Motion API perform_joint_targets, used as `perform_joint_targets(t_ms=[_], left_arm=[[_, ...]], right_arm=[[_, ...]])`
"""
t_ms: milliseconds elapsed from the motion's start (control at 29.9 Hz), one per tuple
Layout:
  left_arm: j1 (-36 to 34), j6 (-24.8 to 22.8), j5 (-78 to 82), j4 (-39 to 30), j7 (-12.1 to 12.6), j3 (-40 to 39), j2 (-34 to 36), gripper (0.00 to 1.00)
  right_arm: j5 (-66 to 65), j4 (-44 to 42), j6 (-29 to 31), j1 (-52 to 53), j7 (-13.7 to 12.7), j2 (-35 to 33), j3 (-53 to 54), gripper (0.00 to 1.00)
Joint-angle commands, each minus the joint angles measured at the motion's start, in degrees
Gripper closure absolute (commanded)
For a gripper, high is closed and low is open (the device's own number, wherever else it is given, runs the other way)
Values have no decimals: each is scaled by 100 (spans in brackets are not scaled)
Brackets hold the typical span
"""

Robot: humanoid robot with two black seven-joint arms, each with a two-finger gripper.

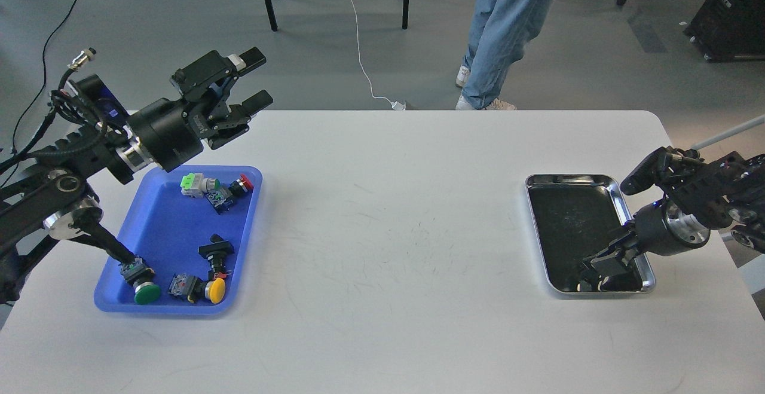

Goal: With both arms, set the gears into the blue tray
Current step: 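Grasp another small black part with the right gripper, then carry the black part with the right gripper toward the table center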

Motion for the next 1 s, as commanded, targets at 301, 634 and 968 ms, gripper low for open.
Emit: perform_joint_targets(t_ms=[301, 634, 968], left_arm=[[46, 6, 0, 9, 0, -32, 1, 2], [46, -3, 0, 0, 0, -32, 1, 2], [46, -3, 0, 0, 0, -32, 10, 2]], right_arm=[[0, -123, -96, -255, 1, 200, 0, 39], [0, -167, -96, -272, 1, 209, 9, 65], [18, -88, -96, -123, 1, 147, 18, 75]])
